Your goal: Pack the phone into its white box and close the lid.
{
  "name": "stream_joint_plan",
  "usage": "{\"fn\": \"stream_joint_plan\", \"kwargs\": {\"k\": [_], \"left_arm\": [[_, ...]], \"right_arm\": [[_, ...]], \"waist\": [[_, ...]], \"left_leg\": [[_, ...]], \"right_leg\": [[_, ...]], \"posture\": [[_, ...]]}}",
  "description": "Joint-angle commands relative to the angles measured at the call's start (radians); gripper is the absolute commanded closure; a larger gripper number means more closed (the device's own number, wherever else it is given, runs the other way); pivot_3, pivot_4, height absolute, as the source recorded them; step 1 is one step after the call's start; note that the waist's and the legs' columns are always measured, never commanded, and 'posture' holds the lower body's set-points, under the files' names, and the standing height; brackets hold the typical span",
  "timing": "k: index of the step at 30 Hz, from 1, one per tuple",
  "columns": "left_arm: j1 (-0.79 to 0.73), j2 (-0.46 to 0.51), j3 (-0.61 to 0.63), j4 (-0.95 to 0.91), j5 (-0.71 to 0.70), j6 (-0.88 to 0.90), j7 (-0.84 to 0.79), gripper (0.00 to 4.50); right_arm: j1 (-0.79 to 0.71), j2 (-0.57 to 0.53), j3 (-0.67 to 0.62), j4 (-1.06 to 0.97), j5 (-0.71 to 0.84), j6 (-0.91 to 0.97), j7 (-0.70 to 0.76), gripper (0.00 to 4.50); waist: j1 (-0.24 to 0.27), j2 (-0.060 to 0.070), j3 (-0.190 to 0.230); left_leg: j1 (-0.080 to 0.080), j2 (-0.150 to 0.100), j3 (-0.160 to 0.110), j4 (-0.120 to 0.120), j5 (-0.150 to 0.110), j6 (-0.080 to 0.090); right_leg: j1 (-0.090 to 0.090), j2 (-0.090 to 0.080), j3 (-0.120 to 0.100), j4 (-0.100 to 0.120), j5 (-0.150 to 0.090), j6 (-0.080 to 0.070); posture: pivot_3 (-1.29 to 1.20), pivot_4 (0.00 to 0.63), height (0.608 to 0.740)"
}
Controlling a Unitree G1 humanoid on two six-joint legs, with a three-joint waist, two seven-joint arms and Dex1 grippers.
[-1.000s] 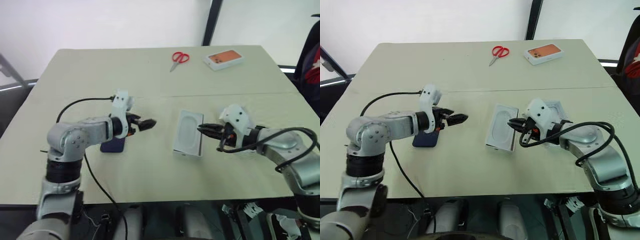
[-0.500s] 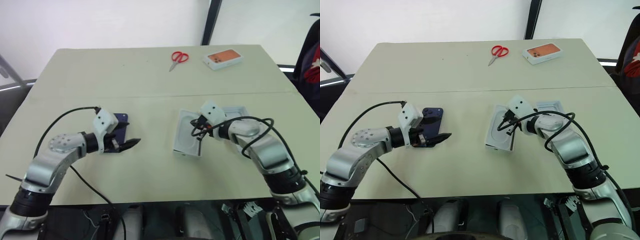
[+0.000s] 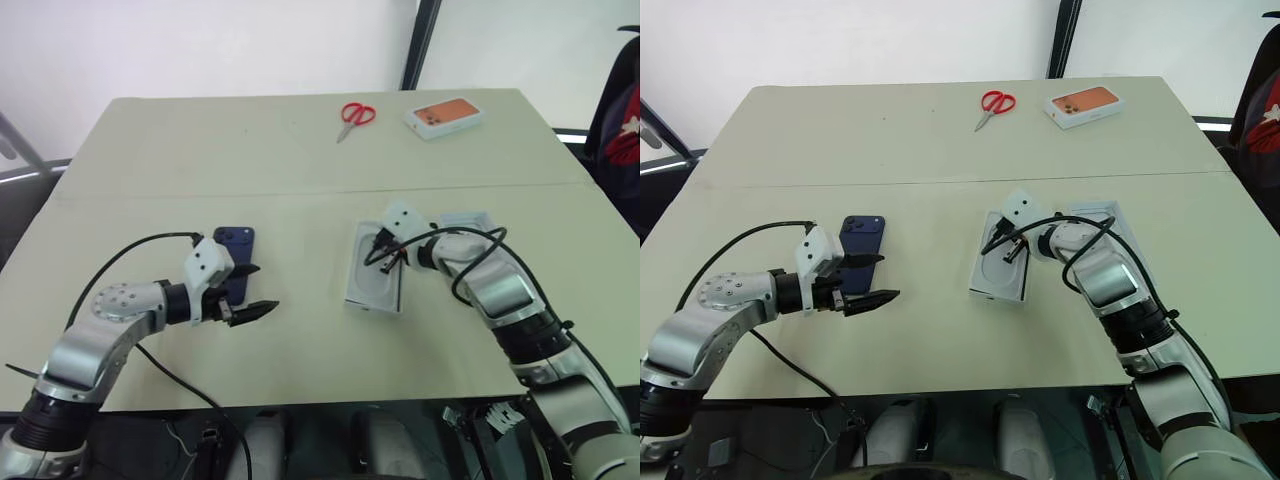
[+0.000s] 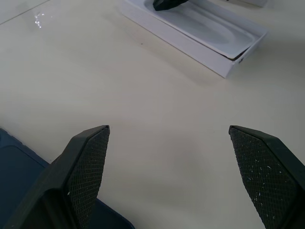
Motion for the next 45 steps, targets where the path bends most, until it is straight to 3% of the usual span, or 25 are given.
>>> {"fn": "stream_joint_plan", "kwargs": {"k": [1, 9, 16, 22, 37, 45], "left_arm": [[0.008, -0.007, 0.030, -0.036, 0.001, -0.011, 0.010, 0.29], [-0.004, -0.020, 0.023, -0.019, 0.021, -0.018, 0.022, 0.29], [-0.019, -0.040, 0.018, -0.007, 0.035, -0.019, 0.021, 0.29], [-0.021, -0.059, 0.018, -0.013, 0.035, -0.012, 0.027, 0.29], [0.000, -0.066, 0.027, -0.030, 0.028, 0.001, 0.049, 0.29], [-0.012, -0.065, 0.022, -0.016, 0.031, 0.001, 0.046, 0.29]], "right_arm": [[0.014, -0.042, 0.016, -0.056, -0.015, -0.013, 0.065, 4.40], [0.048, -0.093, 0.038, -0.120, -0.075, -0.037, 0.105, 4.40], [-0.014, 0.009, -0.055, -0.166, -0.014, 0.054, 0.072, 4.40], [-0.019, 0.063, 0.008, -0.089, -0.069, 0.039, 0.030, 4.40], [-0.004, 0.000, -0.001, -0.024, -0.113, 0.003, 0.042, 4.40], [0.031, -0.097, 0.016, -0.080, -0.146, -0.005, 0.081, 4.40]], "waist": [[0.001, 0.000, 0.000], [-0.001, 0.000, 0.000], [-0.001, 0.000, 0.000], [-0.001, 0.000, 0.000], [0.000, 0.000, 0.000], [0.003, 0.000, 0.000]], "left_leg": [[0.000, 0.000, 0.000, 0.000, 0.000, 0.000], [0.000, 0.000, 0.000, 0.000, 0.000, 0.000], [0.000, 0.001, 0.000, 0.000, 0.000, 0.000], [0.000, 0.001, 0.000, 0.000, 0.000, 0.000], [0.000, 0.000, 0.000, 0.000, 0.000, 0.000], [0.000, 0.000, 0.000, 0.000, 0.000, 0.000]], "right_leg": [[0.000, 0.000, 0.000, 0.000, 0.000, 0.000], [0.000, 0.001, 0.000, 0.000, 0.000, 0.000], [0.000, 0.001, 0.000, 0.000, 0.000, 0.000], [0.000, 0.001, 0.000, 0.000, 0.000, 0.000], [0.000, 0.000, 0.000, 0.000, 0.000, 0.000], [0.001, 0.000, 0.000, 0.000, 0.000, 0.000]], "posture": [[0.00, 0.150, 0.740], [0.00, 0.150, 0.740], [0.00, 0.150, 0.740], [0.00, 0.150, 0.740], [0.00, 0.150, 0.740], [0.00, 0.150, 0.740]]}}
